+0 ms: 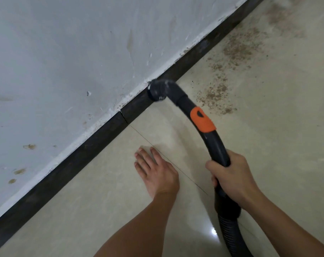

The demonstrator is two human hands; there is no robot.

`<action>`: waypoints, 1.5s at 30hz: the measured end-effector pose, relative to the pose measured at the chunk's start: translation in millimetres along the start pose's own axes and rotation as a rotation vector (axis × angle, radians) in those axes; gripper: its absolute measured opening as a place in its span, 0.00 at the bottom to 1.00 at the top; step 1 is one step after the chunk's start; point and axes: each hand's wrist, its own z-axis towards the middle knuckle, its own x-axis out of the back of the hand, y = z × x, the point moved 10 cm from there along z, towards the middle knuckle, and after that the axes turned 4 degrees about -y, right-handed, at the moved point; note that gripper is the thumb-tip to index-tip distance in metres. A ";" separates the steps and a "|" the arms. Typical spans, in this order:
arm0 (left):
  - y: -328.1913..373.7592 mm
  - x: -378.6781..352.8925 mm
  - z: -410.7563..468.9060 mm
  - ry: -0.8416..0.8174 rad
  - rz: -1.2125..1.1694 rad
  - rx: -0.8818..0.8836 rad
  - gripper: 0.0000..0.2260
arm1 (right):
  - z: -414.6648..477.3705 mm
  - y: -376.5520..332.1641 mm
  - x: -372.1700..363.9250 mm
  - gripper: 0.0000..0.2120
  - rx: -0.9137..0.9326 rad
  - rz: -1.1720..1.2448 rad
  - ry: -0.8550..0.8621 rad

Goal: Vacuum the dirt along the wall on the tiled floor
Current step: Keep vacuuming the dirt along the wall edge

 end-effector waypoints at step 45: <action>-127.2 36.0 -40.9 0.115 -0.105 -0.124 0.24 | -22.4 8.7 -58.6 0.06 -0.008 -0.202 0.063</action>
